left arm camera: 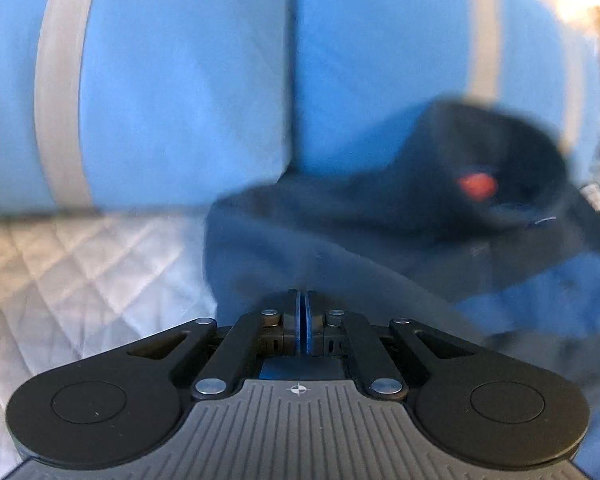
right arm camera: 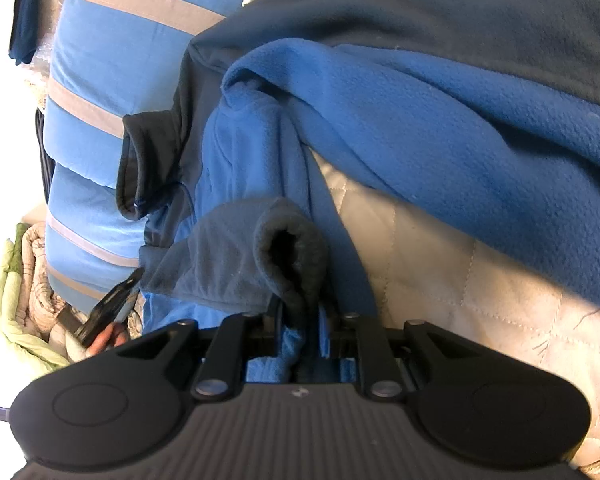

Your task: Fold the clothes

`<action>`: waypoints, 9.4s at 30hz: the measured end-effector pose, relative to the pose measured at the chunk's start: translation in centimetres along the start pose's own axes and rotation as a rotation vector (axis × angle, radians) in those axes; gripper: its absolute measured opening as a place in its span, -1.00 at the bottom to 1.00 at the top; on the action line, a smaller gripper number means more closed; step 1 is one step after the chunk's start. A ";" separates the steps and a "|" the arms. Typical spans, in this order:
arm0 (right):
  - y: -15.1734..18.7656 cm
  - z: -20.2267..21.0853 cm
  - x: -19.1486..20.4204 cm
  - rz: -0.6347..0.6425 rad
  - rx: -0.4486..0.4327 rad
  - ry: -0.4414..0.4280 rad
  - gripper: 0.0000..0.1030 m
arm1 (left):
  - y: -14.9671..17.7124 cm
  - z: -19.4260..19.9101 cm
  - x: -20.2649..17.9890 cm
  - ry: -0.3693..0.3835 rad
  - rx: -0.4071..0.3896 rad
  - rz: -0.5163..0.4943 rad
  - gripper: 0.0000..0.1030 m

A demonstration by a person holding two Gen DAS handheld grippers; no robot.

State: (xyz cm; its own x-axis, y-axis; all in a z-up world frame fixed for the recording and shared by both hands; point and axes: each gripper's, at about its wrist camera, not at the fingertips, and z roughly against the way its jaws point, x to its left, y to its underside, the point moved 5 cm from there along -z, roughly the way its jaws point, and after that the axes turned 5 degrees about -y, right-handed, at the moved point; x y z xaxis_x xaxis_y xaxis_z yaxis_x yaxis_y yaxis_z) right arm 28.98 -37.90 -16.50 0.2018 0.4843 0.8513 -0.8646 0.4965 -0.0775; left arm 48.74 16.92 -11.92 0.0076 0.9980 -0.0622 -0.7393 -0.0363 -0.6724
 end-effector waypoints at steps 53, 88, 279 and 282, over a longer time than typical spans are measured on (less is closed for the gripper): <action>0.7 6.2 4.6 0.085 -0.137 -0.075 0.96 | 4.2 21.3 -3.4 -0.079 -0.230 -0.036 0.48; 7.4 7.3 6.8 0.169 -0.059 0.062 1.00 | 14.3 12.7 -3.5 -0.501 -0.333 -0.690 0.56; 20.0 17.2 -1.3 0.309 -0.456 0.181 -0.75 | 20.3 24.2 -19.7 0.173 0.020 -0.228 0.42; 19.7 17.3 -3.7 0.132 -0.438 0.051 -0.74 | 20.4 23.8 -19.7 0.176 0.028 -0.225 0.42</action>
State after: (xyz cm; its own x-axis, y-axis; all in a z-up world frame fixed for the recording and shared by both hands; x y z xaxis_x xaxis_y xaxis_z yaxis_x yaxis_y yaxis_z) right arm 3.21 -42.43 -12.21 0.1350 0.5931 0.7937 -0.6107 0.6806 -0.4047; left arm 17.47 -2.27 -6.80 0.2885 0.9565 -0.0428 -0.7241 0.1887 -0.6634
